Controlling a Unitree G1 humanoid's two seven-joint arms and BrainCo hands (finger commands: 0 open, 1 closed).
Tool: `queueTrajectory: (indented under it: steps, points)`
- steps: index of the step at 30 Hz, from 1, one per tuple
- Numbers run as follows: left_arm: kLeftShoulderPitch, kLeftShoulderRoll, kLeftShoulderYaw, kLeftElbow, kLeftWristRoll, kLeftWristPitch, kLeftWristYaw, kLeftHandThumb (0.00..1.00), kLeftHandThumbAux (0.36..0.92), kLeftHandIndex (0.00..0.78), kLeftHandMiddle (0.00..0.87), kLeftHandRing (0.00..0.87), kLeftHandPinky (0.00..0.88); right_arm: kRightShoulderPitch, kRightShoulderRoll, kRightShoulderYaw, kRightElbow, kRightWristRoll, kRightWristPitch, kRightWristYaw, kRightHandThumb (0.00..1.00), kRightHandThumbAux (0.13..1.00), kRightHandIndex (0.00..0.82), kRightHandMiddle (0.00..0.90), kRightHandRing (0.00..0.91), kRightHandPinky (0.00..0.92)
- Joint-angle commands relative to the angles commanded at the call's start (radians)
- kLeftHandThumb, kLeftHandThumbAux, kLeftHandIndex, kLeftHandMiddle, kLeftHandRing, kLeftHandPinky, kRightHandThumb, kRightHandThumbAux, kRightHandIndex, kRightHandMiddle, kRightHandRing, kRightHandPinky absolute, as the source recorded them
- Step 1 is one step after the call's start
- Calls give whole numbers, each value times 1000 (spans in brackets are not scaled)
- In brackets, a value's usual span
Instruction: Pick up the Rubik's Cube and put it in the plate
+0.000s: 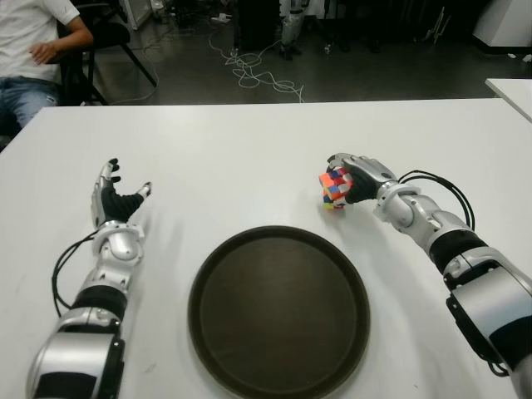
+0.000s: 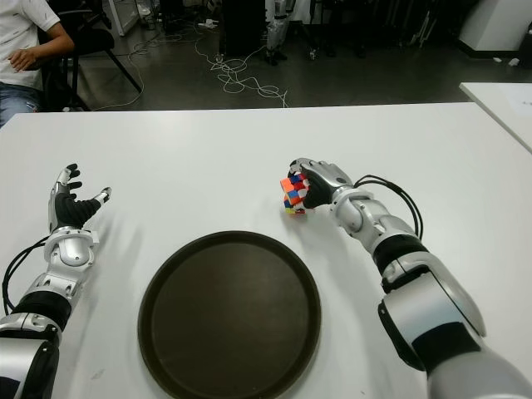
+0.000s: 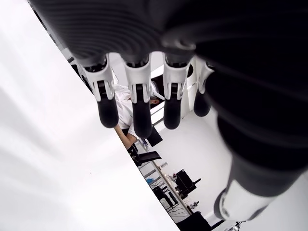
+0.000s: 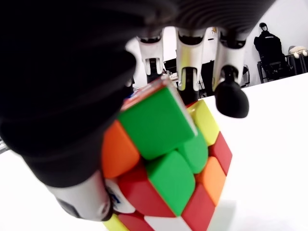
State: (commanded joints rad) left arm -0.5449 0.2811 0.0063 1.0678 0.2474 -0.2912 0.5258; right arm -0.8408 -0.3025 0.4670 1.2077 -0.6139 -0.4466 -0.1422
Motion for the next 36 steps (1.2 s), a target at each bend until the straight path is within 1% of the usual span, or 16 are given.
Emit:
queueTrajectory:
  steps: [5,10,14,19,21,23,24,25,26,29,33,36]
  points:
    - [0,-1,0,-4,-1,6,-1,275,758,111,182,193,233,0,2,-23,-5,22,3,13,181,846,580,754,779,778]
    - [-1,1,-1,-3,0,2,-1,286,764,115,198,217,269,4,4,-86,-12,86,-9,17,170,835,588,757,781,777]
    - [-1,2,0,0,0,-7,-3,295,772,118,200,221,272,11,-1,-144,-23,147,-23,17,163,822,602,767,790,784]
    - [1,5,-2,1,1,-13,-3,298,772,117,185,208,267,23,-9,-199,-48,202,-45,14,116,804,605,777,801,793]
    - [-2,6,-2,5,2,-14,-4,295,768,112,175,196,253,58,-4,-298,-95,317,-125,35,115,805,629,789,809,799]
    - [-3,7,-1,7,1,-15,-5,292,766,111,174,190,244,88,4,-364,-137,402,-176,66,131,802,642,797,816,805]
    - [-3,7,-1,7,0,-15,-6,289,765,113,176,189,245,97,7,-379,-152,425,-186,80,149,794,646,806,824,813]
    - [-3,8,0,7,0,-16,-7,287,765,113,176,189,245,105,13,-397,-167,455,-190,104,155,791,648,808,827,816]
    - [-3,8,0,8,0,-16,-8,284,764,113,176,189,242,111,17,-410,-179,475,-192,122,183,786,646,814,833,819]
    - [-3,9,-1,8,0,-13,-9,278,762,113,175,187,236,123,31,-449,-208,545,-181,191,228,778,644,822,839,823]
    - [-3,9,-1,5,0,-9,-11,277,760,115,178,188,231,139,39,-481,-252,600,-156,249,253,776,659,830,842,823]
    - [-4,9,-2,5,2,-4,-10,281,761,116,180,189,229,151,41,-497,-287,620,-131,271,258,780,672,830,839,821]
